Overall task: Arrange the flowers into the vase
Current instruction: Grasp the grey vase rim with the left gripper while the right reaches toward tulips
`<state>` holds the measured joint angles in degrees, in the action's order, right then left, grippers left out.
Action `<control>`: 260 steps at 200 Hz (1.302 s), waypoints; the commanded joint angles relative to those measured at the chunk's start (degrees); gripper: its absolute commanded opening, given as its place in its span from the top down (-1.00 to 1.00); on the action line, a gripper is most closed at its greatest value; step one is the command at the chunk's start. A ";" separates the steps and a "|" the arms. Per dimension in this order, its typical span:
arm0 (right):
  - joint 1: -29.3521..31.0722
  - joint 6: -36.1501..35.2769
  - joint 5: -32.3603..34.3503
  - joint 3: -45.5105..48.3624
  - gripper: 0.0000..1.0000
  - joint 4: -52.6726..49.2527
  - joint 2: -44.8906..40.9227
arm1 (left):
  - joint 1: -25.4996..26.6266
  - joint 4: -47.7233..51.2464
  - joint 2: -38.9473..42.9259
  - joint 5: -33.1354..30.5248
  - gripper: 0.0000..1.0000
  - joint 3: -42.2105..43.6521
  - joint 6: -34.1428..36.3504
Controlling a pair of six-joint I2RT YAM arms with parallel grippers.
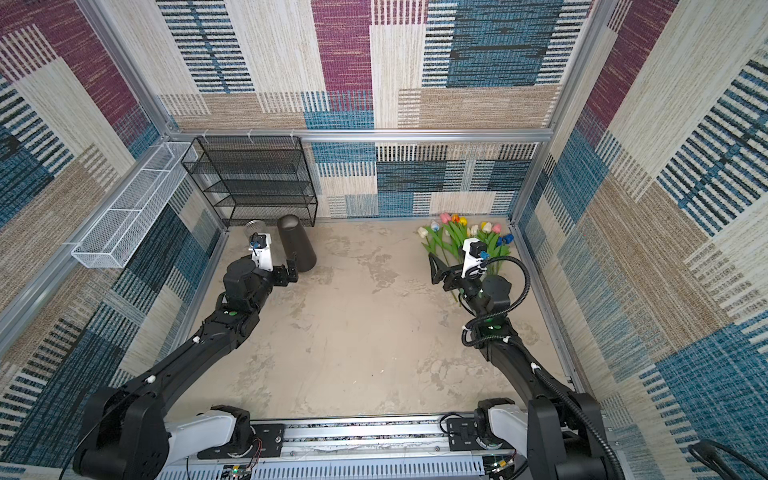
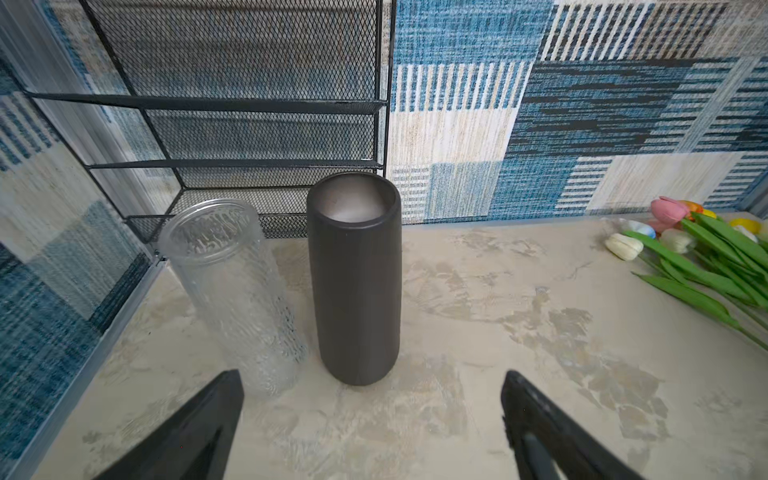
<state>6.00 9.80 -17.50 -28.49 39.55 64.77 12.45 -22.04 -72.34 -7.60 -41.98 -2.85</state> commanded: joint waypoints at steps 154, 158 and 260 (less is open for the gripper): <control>1.14 2.68 -6.84 2.12 -0.99 5.46 -0.78 | -1.35 -10.42 -31.02 -5.49 -1.00 -21.01 1.57; 1.12 2.59 -6.89 2.12 -0.99 5.45 -0.91 | -1.44 -10.96 -31.38 -5.41 -1.00 -21.18 1.74; 1.18 2.50 -6.15 2.30 -0.99 3.99 -4.02 | -2.24 -12.50 -37.35 -4.64 -0.51 -26.03 2.72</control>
<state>7.11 11.90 -23.62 -26.46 42.63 61.32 10.55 -32.84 -109.06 -13.08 -67.20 -1.34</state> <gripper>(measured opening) 0.995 0.836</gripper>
